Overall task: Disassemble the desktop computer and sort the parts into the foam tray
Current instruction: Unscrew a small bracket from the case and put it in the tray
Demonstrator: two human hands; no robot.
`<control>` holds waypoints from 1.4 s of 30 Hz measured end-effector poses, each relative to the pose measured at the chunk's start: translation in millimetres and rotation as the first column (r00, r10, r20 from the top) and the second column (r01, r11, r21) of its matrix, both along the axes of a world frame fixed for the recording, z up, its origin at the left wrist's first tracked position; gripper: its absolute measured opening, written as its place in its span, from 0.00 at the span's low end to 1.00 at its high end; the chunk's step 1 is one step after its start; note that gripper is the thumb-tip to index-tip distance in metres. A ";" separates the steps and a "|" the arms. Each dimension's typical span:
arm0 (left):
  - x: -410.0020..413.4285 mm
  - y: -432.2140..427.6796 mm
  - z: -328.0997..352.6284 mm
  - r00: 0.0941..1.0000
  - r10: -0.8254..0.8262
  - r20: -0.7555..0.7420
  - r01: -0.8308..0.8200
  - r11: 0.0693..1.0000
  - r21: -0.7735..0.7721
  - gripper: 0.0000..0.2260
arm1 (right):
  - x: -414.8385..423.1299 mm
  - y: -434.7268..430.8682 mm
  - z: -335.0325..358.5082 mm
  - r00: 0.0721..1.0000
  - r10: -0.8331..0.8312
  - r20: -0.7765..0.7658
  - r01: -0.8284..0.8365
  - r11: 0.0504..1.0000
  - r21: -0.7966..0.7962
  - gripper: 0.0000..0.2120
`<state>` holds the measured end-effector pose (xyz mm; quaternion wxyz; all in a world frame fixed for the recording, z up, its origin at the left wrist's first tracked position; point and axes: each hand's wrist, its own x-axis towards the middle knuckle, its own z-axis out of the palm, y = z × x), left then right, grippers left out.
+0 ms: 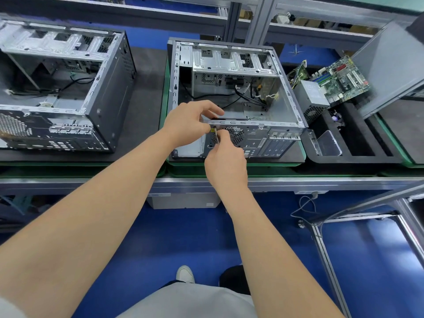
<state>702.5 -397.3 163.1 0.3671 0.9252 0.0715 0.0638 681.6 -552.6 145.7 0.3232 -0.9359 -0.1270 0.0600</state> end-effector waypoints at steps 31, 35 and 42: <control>0.9 3.6 -5.3 0.999 -0.022 0.040 0.017 0.994 0.112 0.19 | 6.7 -9.4 -3.2 0.996 0.061 -0.069 -0.055 0.995 0.084 0.05; -0.4 2.4 -5.2 0.999 -0.024 0.046 0.019 0.993 0.112 0.18 | -2.4 -0.4 -7.1 0.992 0.034 0.124 -0.016 0.990 -0.138 0.08; -5.1 2.1 -8.3 0.996 -0.051 0.078 0.038 0.986 0.161 0.20 | 19.0 -13.6 -0.7 0.767 0.086 -0.636 0.332 0.794 0.508 0.15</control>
